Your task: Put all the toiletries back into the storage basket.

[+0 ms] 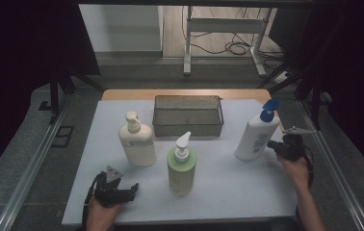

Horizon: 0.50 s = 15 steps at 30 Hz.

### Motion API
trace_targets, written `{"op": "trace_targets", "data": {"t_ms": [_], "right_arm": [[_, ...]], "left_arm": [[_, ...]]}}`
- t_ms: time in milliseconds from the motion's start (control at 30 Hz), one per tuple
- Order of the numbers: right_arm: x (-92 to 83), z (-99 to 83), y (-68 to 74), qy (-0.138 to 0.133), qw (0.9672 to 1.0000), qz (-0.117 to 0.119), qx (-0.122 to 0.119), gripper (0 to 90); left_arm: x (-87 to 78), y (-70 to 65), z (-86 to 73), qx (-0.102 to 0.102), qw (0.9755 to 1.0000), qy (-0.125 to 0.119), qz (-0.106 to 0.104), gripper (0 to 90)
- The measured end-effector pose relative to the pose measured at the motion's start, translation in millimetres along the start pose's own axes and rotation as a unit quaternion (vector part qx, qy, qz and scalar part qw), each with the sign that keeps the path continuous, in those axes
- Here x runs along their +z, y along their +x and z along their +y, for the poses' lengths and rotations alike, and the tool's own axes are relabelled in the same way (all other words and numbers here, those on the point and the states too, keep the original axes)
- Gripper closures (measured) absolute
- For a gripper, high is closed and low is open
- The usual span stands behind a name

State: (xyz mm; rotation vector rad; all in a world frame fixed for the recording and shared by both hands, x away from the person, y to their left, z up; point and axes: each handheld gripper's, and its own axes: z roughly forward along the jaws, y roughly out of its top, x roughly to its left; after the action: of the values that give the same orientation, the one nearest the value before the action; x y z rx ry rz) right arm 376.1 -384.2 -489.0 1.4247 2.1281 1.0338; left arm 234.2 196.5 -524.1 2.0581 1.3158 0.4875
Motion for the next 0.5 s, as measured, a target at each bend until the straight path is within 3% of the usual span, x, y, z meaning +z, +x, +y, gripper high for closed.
{"op": "trace_targets", "data": {"t_ms": [500], "right_arm": [[20.0, 4.0, -1.0, 0.004, 0.9996, 0.026, -0.004, 89.2]], "left_arm": [[0.0, 0.0, 0.0, 0.0, 1.0, 0.0, 0.0, 12.4]]}}
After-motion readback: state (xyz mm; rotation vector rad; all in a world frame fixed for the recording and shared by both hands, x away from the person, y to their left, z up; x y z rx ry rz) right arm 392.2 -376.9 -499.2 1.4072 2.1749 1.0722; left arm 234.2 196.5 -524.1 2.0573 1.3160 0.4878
